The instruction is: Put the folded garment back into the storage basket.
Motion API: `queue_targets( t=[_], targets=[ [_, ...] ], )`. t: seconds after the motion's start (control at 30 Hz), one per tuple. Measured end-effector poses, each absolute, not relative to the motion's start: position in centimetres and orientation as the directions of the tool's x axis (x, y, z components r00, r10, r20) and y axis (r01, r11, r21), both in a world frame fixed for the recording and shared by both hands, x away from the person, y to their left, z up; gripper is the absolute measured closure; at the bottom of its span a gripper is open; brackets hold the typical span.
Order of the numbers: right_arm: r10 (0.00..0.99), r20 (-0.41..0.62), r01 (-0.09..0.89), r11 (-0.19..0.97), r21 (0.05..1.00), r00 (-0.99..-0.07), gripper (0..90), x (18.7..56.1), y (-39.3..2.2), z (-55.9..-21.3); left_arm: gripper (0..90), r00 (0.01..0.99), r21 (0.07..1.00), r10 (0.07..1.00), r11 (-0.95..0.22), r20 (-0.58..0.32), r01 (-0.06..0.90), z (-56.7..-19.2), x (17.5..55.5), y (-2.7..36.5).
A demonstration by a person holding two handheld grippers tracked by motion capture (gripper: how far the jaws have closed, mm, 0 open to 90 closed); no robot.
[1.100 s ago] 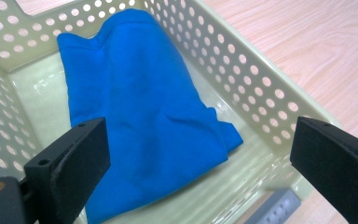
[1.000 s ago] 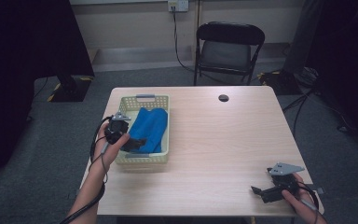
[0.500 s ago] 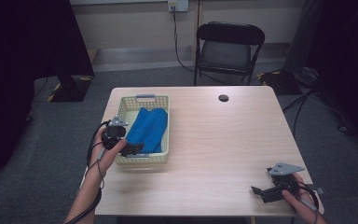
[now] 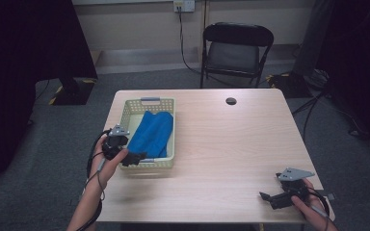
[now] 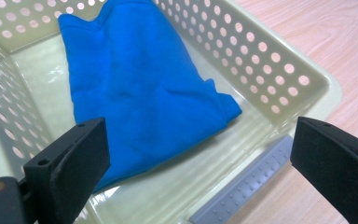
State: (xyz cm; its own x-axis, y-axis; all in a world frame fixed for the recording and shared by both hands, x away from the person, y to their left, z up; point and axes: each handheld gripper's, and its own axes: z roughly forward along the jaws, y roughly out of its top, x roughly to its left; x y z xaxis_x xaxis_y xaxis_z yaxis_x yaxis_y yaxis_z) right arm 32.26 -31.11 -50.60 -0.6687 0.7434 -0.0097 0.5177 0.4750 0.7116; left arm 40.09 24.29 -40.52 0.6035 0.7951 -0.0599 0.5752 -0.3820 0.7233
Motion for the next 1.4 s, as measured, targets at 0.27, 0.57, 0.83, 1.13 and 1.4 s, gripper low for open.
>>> queue_targets(
  t=[0.27, 0.57, 0.83, 1.13, 1.4],
  targets=[
    [0.743, -0.010, 0.518, 0.475, 0.712, -0.669, 0.0, 32.3, -31.1, -50.6, 3.9, 0.606, 0.729, 0.794, -0.386, -0.049, 0.566, -41.0, 39.3, 24.5],
    [0.743, -0.010, 0.518, 0.475, 0.712, -0.669, 0.0, 32.3, -31.1, -50.6, 4.0, 0.603, 0.730, 0.796, -0.379, -0.058, 0.570, -41.7, 38.8, 25.0],
    [0.744, -0.010, 0.518, 0.474, 0.712, -0.668, 0.0, 32.3, -31.1, -50.6, 4.0, 0.603, 0.734, 0.795, -0.375, -0.059, 0.566, -42.2, 38.3, 25.3],
    [0.744, -0.010, 0.518, 0.474, 0.712, -0.668, 0.0, 32.2, -31.1, -50.6, 3.9, 0.593, 0.738, 0.802, -0.360, -0.068, 0.571, -42.9, 37.9, 25.7],
    [0.744, -0.010, 0.518, 0.474, 0.712, -0.668, 0.0, 32.2, -31.1, -50.6, 3.9, 0.596, 0.737, 0.800, -0.358, -0.075, 0.573, -43.5, 37.6, 25.9]
  ],
)
